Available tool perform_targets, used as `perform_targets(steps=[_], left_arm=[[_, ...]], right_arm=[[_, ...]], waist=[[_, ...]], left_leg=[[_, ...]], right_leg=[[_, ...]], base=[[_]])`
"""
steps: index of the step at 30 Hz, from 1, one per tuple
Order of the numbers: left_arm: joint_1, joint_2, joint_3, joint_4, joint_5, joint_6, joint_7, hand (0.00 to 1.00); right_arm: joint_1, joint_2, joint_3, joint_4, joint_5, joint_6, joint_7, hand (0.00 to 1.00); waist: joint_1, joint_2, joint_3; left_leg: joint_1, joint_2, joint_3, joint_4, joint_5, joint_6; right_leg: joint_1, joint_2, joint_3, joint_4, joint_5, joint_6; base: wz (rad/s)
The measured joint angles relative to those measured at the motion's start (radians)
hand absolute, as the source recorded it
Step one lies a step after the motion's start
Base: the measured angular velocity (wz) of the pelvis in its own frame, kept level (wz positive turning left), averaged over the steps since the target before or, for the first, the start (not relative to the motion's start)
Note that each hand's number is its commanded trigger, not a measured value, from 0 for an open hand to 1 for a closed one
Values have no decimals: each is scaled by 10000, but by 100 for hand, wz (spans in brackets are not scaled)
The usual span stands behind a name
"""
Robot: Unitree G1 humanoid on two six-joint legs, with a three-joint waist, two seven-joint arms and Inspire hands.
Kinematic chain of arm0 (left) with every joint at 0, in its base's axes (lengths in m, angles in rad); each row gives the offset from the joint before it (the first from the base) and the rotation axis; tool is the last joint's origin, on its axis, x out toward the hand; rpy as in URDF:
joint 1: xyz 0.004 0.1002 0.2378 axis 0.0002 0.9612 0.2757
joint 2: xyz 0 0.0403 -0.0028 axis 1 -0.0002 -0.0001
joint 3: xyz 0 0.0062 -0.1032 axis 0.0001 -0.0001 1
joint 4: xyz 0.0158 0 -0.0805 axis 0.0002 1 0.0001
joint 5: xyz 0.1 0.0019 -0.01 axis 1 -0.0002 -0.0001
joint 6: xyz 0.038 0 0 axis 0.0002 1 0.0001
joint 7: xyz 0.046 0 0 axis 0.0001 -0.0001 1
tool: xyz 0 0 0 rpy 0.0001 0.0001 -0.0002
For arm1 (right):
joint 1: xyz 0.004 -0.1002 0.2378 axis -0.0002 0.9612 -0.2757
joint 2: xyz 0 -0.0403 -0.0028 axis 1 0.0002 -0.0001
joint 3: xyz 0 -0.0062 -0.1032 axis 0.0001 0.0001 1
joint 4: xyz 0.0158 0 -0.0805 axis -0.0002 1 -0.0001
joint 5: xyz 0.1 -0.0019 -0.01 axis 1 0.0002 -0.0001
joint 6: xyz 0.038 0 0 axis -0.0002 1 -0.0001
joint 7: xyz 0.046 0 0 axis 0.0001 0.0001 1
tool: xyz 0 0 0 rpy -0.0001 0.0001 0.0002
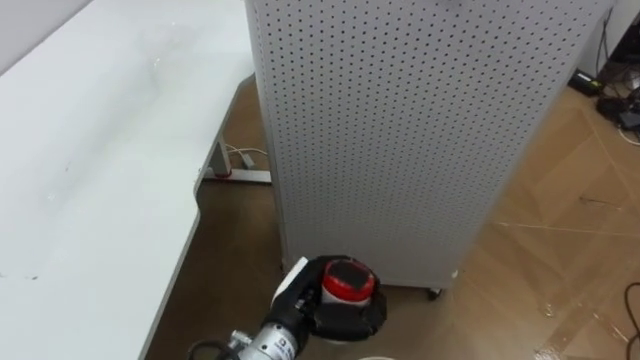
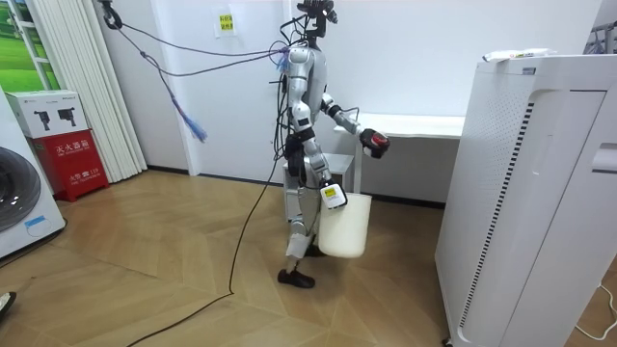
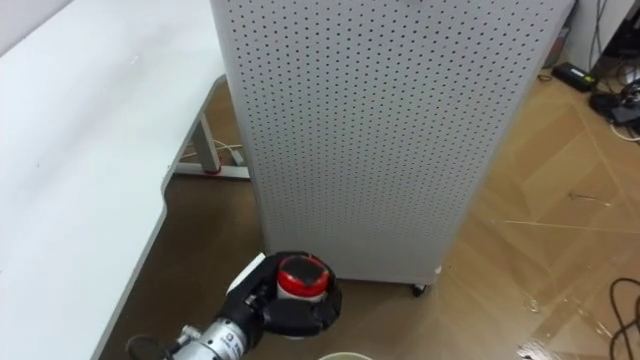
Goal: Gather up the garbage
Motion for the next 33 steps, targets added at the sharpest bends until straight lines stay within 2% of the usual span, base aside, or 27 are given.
perform_targets(steps=[3, 8, 14, 15, 16, 17, 18, 19, 20, 26, 30, 33], left_arm=[[232, 56, -209, 135, 79, 10, -199, 100], [480, 183, -437, 233, 110, 249, -552, 100], [684, 281, -696, 99, 179, 271, -844, 100], [735, 318, -785, 99, 179, 271, -904, 69], [779, 346, -831, 101, 181, 273, -974, 56], [803, 371, -861, 101, 183, 273, -1020, 51], [845, 410, -883, 101, 183, 273, -1116, 31], [869, 425, -882, 101, 180, 273, -1154, 6], [883, 431, -882, 101, 180, 273, -1171, 0], [1053, 431, -883, 104, 170, 273, -1449, 0], [1108, 453, -1000, 127, 170, 273, -1571, 0], [1104, 449, -1097, 126, 170, 272, -1579, 0]], right_arm=[[-4, -10, -4, -29, 0, 5, 23, 100], [-20, -24, -92, -69, -237, 3, 293, 100], [-18, -33, -90, -130, -343, 2, 607, 100], [-19, -55, -90, -172, -343, 2, 650, 100], [-18, -70, -90, -213, -342, 1, 671, 100], [-10, -69, -88, -213, -342, 2, 706, 100], [-3, -70, -86, -215, -346, 2, 778, 100], [-4, -76, -87, -235, -346, 2, 808, 100], [-4, -77, -87, -236, -346, 1, 836, 100], [-6, -78, -90, -239, -400, 2, 987, 100], [-6, -80, -89, -235, -386, 2, 1012, 100], [-13, -79, -87, -237, -384, 1, 1070, 100]], waist=[[-11, 14, 3], [27, 55, 0], [15, 168, -67], [16, 207, -92], [23, 227, -94], [28, 229, -94], [28, 230, -95], [28, 232, -95], [25, 232, -94], [23, 222, -88], [5, 224, -40], [3, 228, -38]], left_leg=[[-44, 1, -36, -37, -1, -1], [-57, 1, -48, -25, 1, -1], [-64, -3, -38, -29, 4, -5], [-126, -2, -37, -24, 8, -9], [-160, -2, -35, -15, 17, -16], [-156, -2, -33, -14, 20, -20], [-148, -1, -33, -17, 20, -20], [-150, -1, -34, -21, 20, -21], [-150, -1, -34, -23, 20, -21], [-128, -1, 8, -25, 20, -20], [-154, 3, -5, -50, 17, -18], [-202, 6, -7, -49, 16, -18]], right_leg=[[-19, 18, -28, -2, 0, 0], [-29, 26, -29, -2, 0, 0], [-63, 22, -23, -9, 0, 0], [-134, 22, -22, 6, 0, 0], [-178, 22, -15, 9, 0, -1], [-178, 22, -14, 10, 1, -2], [-175, 23, -14, 15, 1, -2], [-180, 23, -14, 13, 1, -2], [-180, 23, -16, 14, 1, -2], [-178, 12, 14, 21, 1, -2], [-180, 13, -14, 18, 1, -2], [-235, 14, -20, 34, 0, -2]], base=[[6], [1], [0], [0], [0], [0], [0], [0], [0], [0], [0], [0]])
